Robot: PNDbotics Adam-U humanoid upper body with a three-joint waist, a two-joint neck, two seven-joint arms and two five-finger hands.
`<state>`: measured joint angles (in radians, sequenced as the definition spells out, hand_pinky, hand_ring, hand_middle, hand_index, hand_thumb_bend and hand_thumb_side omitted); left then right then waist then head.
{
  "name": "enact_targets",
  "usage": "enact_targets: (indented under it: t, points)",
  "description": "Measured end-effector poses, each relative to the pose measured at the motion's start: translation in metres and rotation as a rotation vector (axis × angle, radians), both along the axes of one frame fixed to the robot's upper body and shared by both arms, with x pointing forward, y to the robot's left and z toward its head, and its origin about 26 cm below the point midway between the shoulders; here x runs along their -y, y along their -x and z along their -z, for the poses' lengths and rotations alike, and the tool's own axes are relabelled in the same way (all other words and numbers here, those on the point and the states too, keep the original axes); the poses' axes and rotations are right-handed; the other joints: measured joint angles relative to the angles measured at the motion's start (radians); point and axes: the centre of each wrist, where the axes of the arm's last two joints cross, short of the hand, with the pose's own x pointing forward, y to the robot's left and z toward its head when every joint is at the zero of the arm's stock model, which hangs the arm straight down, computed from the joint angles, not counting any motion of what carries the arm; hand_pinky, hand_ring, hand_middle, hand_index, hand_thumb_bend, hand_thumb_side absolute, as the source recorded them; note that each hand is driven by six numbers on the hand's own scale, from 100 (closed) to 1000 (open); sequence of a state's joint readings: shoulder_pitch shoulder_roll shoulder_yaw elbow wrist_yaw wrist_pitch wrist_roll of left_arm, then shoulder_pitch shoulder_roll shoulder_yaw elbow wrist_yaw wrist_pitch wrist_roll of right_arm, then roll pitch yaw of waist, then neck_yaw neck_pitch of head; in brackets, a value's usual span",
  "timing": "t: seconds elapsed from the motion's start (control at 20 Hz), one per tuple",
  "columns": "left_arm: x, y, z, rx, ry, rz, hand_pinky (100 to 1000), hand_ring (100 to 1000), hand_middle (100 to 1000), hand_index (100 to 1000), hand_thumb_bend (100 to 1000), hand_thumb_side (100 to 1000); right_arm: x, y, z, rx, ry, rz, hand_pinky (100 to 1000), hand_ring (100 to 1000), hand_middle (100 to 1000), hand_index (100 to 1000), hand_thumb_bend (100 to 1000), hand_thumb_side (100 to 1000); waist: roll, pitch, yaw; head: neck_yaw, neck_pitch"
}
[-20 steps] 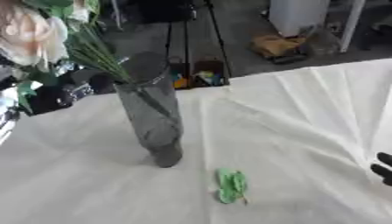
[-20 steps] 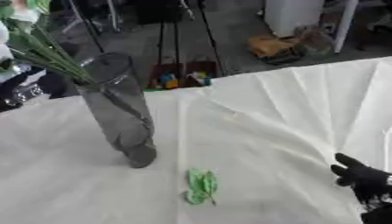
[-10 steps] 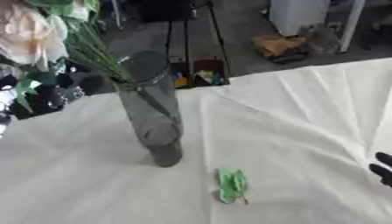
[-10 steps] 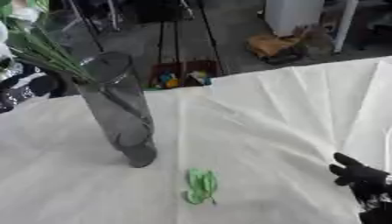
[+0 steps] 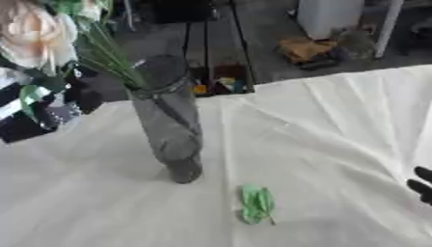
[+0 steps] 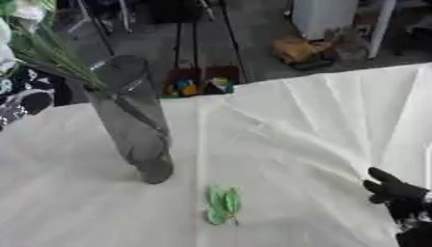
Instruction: Arrange flowers into the vase.
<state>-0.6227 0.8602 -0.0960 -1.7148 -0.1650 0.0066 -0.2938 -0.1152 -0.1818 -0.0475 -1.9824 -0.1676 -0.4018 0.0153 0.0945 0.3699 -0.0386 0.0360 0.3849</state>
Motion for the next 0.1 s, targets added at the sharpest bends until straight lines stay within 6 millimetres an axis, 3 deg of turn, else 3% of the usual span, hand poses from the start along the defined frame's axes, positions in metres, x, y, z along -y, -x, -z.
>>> enact_targets:
  t: [0.1]
  points:
    - [-0.0014, 0.0124, 0.0023, 0.008, 0.030, -0.041, 359, 534, 569, 720, 100, 1000, 0.0018, 0.0001, -0.0002, 0.011, -0.009, 0.012, 827, 857, 515, 695, 100, 1000, -0.007, 0.001, 0.007, -0.009, 0.000]
